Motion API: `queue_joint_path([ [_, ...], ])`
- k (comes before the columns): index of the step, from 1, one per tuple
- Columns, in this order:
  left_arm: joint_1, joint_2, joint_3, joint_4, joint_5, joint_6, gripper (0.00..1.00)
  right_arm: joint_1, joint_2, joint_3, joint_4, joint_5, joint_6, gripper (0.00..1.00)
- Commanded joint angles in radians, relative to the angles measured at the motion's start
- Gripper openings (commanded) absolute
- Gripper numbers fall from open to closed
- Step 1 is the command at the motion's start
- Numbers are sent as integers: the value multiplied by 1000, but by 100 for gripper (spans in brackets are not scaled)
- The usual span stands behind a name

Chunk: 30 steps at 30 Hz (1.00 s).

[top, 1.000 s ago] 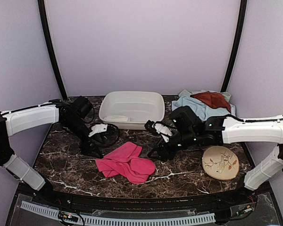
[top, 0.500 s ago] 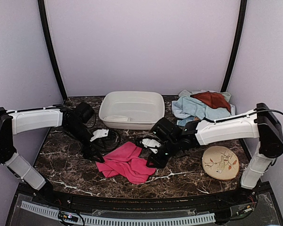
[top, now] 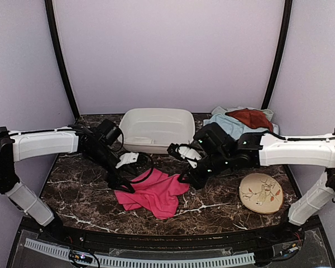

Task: Roll the towels
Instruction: Pick up the towel from the center of the board.

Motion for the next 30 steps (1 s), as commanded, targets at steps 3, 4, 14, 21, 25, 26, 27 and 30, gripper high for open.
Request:
queue_joint_path([
  [3,-29,50,24,146,-80,-67,76,-3,-141,-56,-13,33,71,0],
  [4,-29,56,29,150,-70,-69,76,-3,-150,-63,-21,29,79,0],
  [14,-55,98,59,75,200,-102,78,-5,-227,-90,-45,97,123,0],
  [21,-111,128,48,145,170,-175,77,-28,-241,-82,-46,109,134,0],
  [25,-125,152,54,163,161,-186,75,-35,-243,-73,-53,106,141,0],
  [26,-135,153,48,170,150,-189,74,-36,-244,-71,-56,106,142,0],
  [27,-141,156,41,174,146,-189,74,-38,-246,-71,-57,108,143,0],
  [30,-146,173,28,206,116,-212,63,-46,-256,-68,-62,113,145,0],
])
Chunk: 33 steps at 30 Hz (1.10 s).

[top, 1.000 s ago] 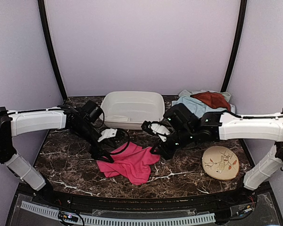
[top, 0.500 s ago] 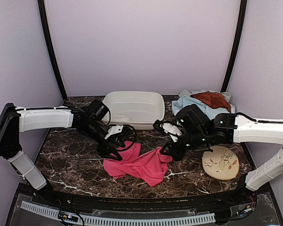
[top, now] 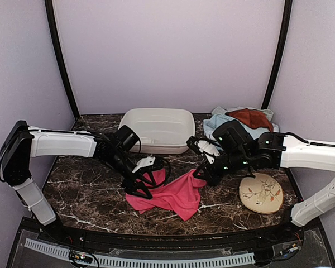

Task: Roll the towels
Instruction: Pick up the towel from the center of the board.

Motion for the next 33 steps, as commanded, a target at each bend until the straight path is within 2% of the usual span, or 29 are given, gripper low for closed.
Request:
queue_joint_path([
  [1,-15,14,-19,55,-30,-45,59,-16,-36,17,9,16,17,0],
  [5,-15,33,-21,66,-47,-61,54,-23,-56,14,12,10,23,0],
  [9,-14,44,-17,69,-45,-64,42,-26,-63,16,7,8,26,0],
  [14,-14,67,-13,74,-45,-88,32,-29,-68,21,15,0,32,0],
  [19,-11,87,19,77,33,-153,19,-28,-60,26,18,-20,36,0],
  [21,-5,87,38,62,59,-175,21,-28,-55,29,14,-27,37,0],
  [23,2,82,40,58,82,-189,34,-28,-55,30,12,-29,39,0],
  [24,3,79,38,58,88,-190,37,-28,-57,29,12,-29,39,0],
  [27,4,80,32,54,104,-189,40,-28,-60,29,12,-27,39,0],
  [30,7,90,33,50,100,-187,34,-28,-60,35,10,-27,40,0],
  [33,31,100,38,57,116,-205,21,-28,-60,35,9,-32,40,0],
])
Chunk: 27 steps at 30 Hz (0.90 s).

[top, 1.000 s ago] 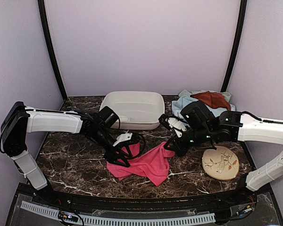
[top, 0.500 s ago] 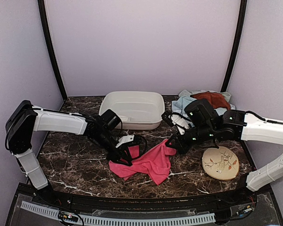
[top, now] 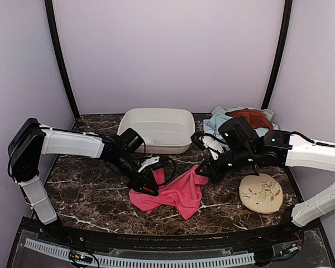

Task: Roll the towels
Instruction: Pick up the towel from the center of the board.

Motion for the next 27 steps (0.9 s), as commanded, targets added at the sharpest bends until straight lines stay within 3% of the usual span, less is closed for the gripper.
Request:
queue_joint_path([
  [1,34,10,22,-7,53,-26,14,-6,-17,32,20,-12,14,0],
  [3,54,12,28,1,58,-42,0,-6,-18,33,20,-16,15,0],
  [10,71,-45,98,-86,-1,-10,0,-6,-20,79,14,-2,8,0],
  [17,93,-284,320,-298,-260,118,0,-6,1,281,-22,70,-36,0],
  [22,93,-455,471,-472,-459,235,0,-1,49,427,4,13,-44,0],
  [27,92,-592,511,-660,-624,295,0,31,114,539,-23,-18,-49,0],
])
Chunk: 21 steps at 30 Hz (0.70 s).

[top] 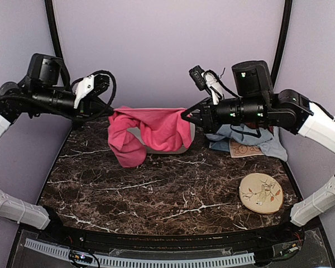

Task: Roll the towels
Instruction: Pick up the towel from the center of the board.

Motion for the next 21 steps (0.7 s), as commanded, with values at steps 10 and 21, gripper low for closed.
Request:
queue_joint_path([
  [10,-5,-168,-250,-233,-275,72,0,36,27,44,-82,115,5,0],
  [21,-16,-73,-561,8,-163,-2,45,36,-43,-56,-145,205,20,0],
])
